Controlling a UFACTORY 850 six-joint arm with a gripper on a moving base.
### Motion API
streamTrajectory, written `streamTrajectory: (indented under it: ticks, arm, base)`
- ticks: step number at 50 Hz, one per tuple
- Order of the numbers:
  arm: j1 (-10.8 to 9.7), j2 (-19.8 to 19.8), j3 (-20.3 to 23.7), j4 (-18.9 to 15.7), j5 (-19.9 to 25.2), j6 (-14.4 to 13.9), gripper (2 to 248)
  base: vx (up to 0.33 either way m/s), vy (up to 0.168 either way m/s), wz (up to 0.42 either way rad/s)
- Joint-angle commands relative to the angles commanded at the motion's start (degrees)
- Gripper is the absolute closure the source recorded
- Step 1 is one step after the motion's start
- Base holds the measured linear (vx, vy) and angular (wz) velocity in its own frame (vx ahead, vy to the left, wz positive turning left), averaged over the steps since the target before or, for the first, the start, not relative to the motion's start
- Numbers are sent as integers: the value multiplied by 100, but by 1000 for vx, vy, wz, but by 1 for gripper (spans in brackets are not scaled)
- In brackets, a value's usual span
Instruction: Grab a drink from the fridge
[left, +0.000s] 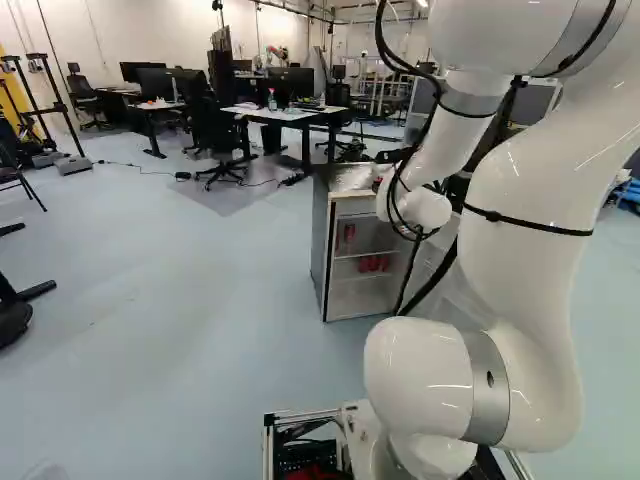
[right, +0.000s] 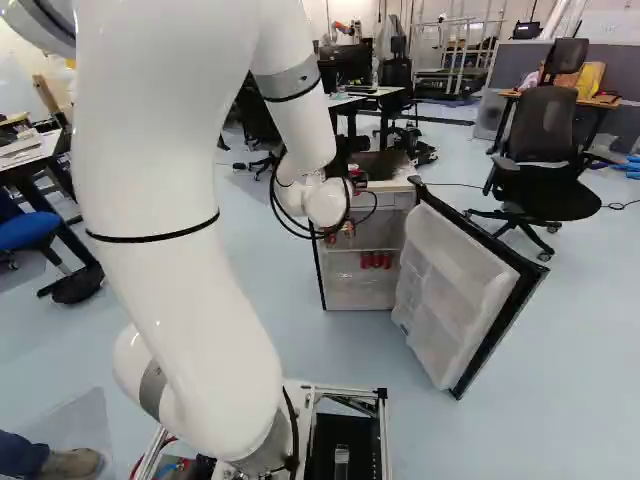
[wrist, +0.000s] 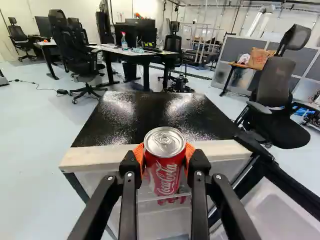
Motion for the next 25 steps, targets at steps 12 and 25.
streamTrajectory:
  ticks: [12, 25]
  arm:
    - [35, 5, -173, 0, -162, 0, 151]
    - [72, 3, -369, 0, -340, 0, 151]
  base:
    - [0, 0, 0]
    - [0, 0, 0]
